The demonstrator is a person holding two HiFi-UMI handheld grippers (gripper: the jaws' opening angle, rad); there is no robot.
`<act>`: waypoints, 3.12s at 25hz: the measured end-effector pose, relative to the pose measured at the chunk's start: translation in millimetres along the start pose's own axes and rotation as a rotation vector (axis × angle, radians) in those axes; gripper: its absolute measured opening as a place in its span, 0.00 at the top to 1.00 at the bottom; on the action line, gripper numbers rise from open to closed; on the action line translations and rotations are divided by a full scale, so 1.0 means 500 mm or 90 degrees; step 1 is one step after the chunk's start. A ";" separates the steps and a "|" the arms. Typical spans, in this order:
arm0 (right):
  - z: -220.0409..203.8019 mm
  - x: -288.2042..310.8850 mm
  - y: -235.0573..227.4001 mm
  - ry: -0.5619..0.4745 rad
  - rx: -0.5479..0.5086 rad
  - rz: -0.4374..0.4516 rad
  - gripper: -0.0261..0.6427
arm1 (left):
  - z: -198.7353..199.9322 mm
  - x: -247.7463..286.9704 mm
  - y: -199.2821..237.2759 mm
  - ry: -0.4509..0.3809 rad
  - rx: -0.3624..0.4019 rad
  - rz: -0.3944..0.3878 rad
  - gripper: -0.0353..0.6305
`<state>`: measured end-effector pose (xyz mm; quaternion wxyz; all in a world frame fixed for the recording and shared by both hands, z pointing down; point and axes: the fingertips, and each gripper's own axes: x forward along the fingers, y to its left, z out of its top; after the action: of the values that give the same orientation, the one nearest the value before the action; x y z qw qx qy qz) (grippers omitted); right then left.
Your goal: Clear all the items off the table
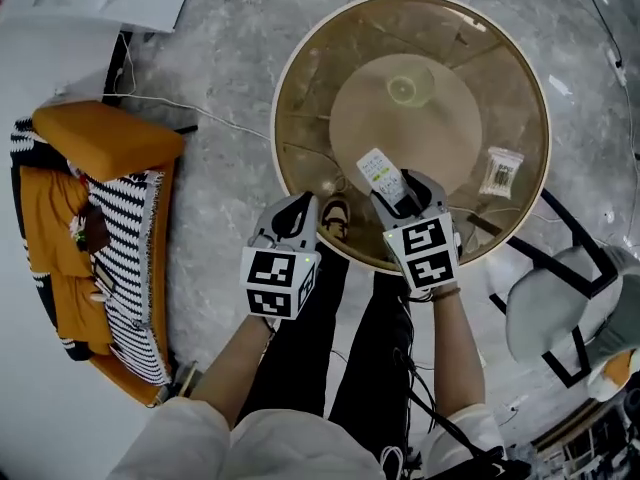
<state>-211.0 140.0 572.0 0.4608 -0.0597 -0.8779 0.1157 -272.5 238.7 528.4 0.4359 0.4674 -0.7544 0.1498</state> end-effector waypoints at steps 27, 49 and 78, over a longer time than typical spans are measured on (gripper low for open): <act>-0.562 -0.723 -0.205 -0.313 0.632 -0.385 0.56 | -0.038 0.026 -0.891 0.069 0.458 -0.403 0.94; -0.954 -0.823 -0.486 -0.247 0.719 -0.451 0.56 | -0.116 0.147 -1.213 0.122 0.532 -0.410 0.94; -0.810 -0.773 -0.439 -0.218 0.699 -0.503 0.76 | -0.008 0.134 -1.033 0.065 0.384 -0.339 0.94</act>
<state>342.1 -93.6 543.6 0.2868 0.5250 -0.7086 0.3741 148.7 -65.0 490.5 0.3399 0.7454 -0.5064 0.2691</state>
